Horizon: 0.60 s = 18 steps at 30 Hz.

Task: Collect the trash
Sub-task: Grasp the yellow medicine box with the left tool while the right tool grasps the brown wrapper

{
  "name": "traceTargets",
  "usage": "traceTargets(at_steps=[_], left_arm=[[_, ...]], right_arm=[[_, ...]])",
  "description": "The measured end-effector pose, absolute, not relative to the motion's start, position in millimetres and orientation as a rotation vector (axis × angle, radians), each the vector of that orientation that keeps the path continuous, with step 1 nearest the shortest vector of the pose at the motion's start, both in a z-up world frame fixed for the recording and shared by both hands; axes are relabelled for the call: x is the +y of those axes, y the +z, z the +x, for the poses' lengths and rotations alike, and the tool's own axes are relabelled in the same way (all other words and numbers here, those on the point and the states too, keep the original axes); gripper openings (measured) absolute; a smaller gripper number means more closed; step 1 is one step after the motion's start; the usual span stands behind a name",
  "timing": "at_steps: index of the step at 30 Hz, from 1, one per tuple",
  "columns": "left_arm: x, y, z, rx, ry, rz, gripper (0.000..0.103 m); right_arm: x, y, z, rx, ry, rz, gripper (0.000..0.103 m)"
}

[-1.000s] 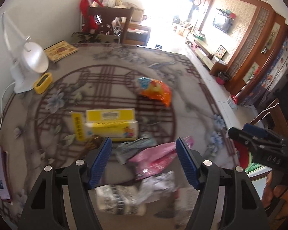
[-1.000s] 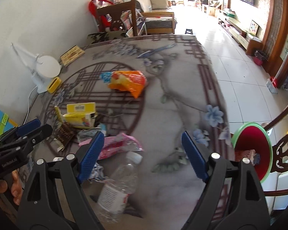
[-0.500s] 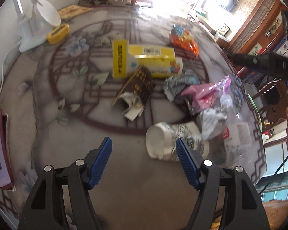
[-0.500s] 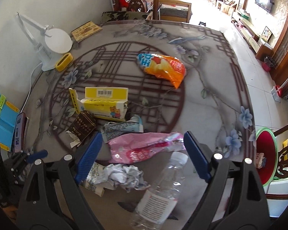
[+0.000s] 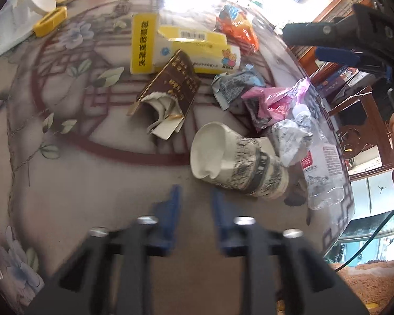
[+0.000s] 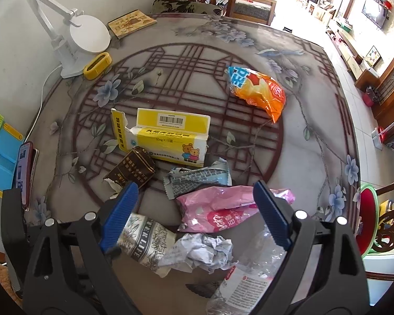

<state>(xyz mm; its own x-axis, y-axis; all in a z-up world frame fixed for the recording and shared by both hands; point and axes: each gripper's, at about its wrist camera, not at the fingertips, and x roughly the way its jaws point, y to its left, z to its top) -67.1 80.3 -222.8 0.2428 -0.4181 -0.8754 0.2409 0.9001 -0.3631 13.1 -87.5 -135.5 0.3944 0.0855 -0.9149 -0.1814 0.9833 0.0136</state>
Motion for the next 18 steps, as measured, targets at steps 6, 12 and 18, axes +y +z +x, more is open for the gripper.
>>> traceTargets(at_steps=[6,12,18], left_arm=[[108.4,-220.1,-58.0,1.217,-0.414,-0.234,0.000],[130.1,-211.9,-41.6,1.179,-0.345,-0.269,0.000],[149.9,-209.4,-34.7,1.158,-0.275,-0.302,0.000]], right_arm=[[-72.3,-140.3,19.4,1.165,0.184,-0.111,0.088],[-50.4,-164.9,37.3,1.263,0.259,-0.064,0.091],[-22.0,-219.7,53.2,1.434,0.311,0.106,0.092]])
